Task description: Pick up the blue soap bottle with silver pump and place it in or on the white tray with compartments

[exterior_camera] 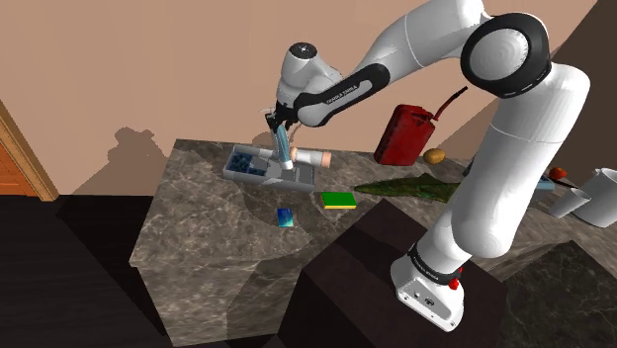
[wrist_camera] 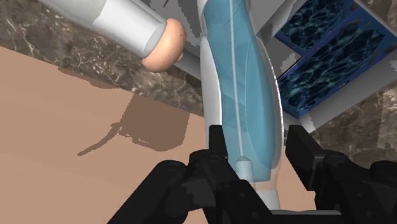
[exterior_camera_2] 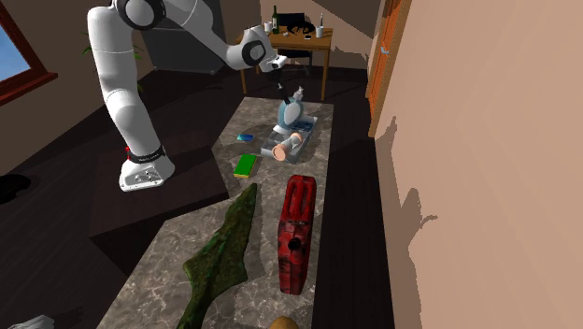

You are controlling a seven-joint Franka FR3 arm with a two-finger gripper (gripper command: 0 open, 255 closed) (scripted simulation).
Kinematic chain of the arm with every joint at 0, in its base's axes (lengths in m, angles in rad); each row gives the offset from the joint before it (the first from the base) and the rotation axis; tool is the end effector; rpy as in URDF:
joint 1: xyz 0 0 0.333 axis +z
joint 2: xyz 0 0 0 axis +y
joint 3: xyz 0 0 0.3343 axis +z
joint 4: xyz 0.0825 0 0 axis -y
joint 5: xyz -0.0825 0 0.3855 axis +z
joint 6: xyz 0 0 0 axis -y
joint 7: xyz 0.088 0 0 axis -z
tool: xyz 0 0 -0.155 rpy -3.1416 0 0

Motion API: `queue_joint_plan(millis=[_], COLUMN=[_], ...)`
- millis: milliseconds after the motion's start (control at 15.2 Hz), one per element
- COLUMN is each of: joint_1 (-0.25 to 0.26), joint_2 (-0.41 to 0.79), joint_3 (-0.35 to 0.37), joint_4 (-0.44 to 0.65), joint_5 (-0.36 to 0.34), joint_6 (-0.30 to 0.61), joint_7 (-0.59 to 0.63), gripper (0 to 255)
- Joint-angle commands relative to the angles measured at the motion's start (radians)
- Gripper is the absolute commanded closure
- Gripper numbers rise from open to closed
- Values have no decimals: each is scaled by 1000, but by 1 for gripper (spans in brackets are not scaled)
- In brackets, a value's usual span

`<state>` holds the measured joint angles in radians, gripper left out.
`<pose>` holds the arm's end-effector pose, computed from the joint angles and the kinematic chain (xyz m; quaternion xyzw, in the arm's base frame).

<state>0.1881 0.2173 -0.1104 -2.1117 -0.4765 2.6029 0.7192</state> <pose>0.6144 0.0471 0.3122 0.9704 -0.1255 0.1827 0.0956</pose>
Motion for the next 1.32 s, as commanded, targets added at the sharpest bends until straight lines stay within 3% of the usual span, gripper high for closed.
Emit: queue_joint_plan(millis=[0,66,132,462,726,1254], joint_1=[2,2,3,2,18,18], joint_2=[16,16,22,16,-92,-92], joint_3=[-3,-3,-3,-3,16,16], joint_4=[-9,-9,-3,-9,-24,-24], joint_5=[-3,-3,-3,-3,24,24], joint_6=[-25,-25,-25,-25,-123,-123], joint_7=[7,7,9,7,-12,-12], gripper=[255,255,0,0,0,0])
